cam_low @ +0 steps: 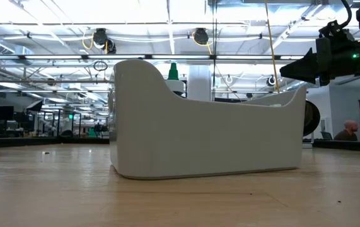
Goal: Pick & Place food coloring
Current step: Put the large black food coloring bottle in the gray bin
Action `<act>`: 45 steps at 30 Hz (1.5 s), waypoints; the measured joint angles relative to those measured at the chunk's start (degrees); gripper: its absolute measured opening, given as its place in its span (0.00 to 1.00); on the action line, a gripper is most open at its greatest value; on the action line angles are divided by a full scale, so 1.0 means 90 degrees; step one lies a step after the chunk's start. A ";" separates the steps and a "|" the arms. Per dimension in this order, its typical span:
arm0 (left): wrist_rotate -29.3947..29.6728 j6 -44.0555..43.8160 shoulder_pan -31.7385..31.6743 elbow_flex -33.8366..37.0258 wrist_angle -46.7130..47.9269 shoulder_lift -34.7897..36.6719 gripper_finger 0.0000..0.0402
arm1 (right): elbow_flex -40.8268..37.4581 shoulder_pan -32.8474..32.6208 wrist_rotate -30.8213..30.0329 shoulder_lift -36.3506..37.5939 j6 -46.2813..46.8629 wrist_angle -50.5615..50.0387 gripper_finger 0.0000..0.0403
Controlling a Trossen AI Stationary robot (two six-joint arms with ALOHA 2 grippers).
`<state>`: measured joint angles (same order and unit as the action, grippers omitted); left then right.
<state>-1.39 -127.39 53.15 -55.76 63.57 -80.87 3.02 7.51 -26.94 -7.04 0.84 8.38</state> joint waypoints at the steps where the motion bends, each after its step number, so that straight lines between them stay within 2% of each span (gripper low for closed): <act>1: -0.0010 0.0041 -0.0001 -0.0009 -0.0007 0.0000 0.61 | 0.0001 0.0000 0.0000 -0.0001 0.0000 0.0000 0.35; 7: -0.0008 0.0138 0.0000 -0.0115 -0.0099 0.0003 0.46 | 0.0000 0.0000 0.0000 0.0000 0.0000 0.0000 0.35; 13: -0.0012 0.0075 0.0022 -0.0115 -0.0184 0.0003 0.38 | 0.0001 0.0000 0.0000 -0.0001 0.0000 0.0000 0.35; 42: 0.0156 0.0003 0.0029 -0.0120 -0.0206 -0.0028 0.37 | 0.0001 0.0000 0.0000 0.0000 0.0000 0.0000 0.35; 45: 0.0193 0.0128 0.0027 -0.0120 -0.0198 -0.0028 0.34 | 0.0000 0.0000 0.0000 0.0001 0.0000 0.0000 0.35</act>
<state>0.35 -126.24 53.39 -56.84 61.79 -81.12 3.02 7.51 -26.94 -7.03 0.84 8.38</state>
